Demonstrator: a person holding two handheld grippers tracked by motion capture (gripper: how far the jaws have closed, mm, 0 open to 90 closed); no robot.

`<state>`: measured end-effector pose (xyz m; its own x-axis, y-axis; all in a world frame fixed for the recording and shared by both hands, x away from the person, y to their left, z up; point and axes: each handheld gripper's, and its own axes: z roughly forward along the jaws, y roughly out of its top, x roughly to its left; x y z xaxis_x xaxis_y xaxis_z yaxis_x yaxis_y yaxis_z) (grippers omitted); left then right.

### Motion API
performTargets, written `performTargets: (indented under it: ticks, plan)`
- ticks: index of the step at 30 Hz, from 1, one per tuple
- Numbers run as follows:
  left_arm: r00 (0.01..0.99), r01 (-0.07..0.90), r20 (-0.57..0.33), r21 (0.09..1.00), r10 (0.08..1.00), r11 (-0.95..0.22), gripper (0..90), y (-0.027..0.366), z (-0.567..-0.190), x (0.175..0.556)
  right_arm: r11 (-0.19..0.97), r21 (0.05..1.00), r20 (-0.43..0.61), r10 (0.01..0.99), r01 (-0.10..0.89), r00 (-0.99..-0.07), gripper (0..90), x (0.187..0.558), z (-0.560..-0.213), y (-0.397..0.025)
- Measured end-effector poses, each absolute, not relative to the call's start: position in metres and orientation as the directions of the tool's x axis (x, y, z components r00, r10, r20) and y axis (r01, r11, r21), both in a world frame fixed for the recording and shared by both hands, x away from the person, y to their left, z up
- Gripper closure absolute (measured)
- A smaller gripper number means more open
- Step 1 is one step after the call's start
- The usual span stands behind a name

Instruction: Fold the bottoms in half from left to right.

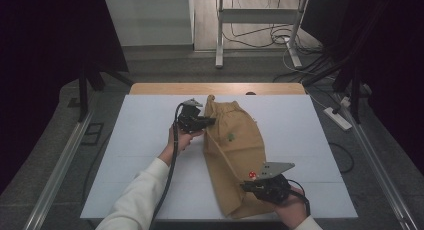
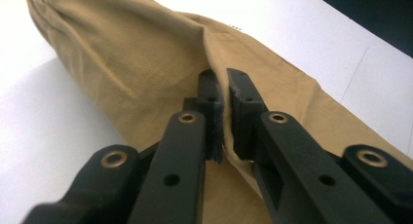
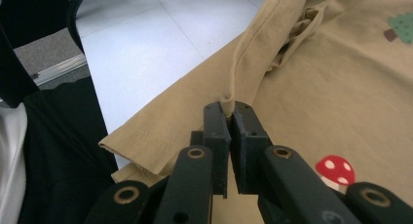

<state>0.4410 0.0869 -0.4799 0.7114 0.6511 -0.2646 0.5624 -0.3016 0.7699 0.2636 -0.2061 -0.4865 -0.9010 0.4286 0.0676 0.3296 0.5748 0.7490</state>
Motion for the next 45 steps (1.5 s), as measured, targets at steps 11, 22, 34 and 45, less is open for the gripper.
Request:
performTargets:
  ticks: [11, 22, 34, 45]
  plan:
    - [0.727, 0.548, -0.237, 0.766, 0.644, -0.337, 83.9, 0.066, -0.470, 0.446, 0.543, 0.764, 0.073, 0.462, 0.347, -0.884, 85.3, 0.259, -0.482, -0.224]
    - [0.736, 0.552, -0.240, 0.754, 0.633, -0.355, 83.9, 0.039, -0.475, 0.454, 0.524, 0.761, 0.085, 0.504, 0.383, -0.860, 85.3, 0.257, -0.484, -0.243]
    - [0.742, 0.555, -0.246, 0.747, 0.623, -0.366, 82.5, 0.015, -0.480, 0.458, 0.522, 0.746, 0.104, 0.521, 0.413, -0.847, 85.3, 0.253, -0.489, -0.254]
    - [0.745, 0.557, -0.245, 0.741, 0.620, -0.376, 82.4, 0.001, -0.483, 0.460, 0.516, 0.740, 0.111, 0.540, 0.432, -0.834, 85.2, 0.252, -0.489, -0.263]
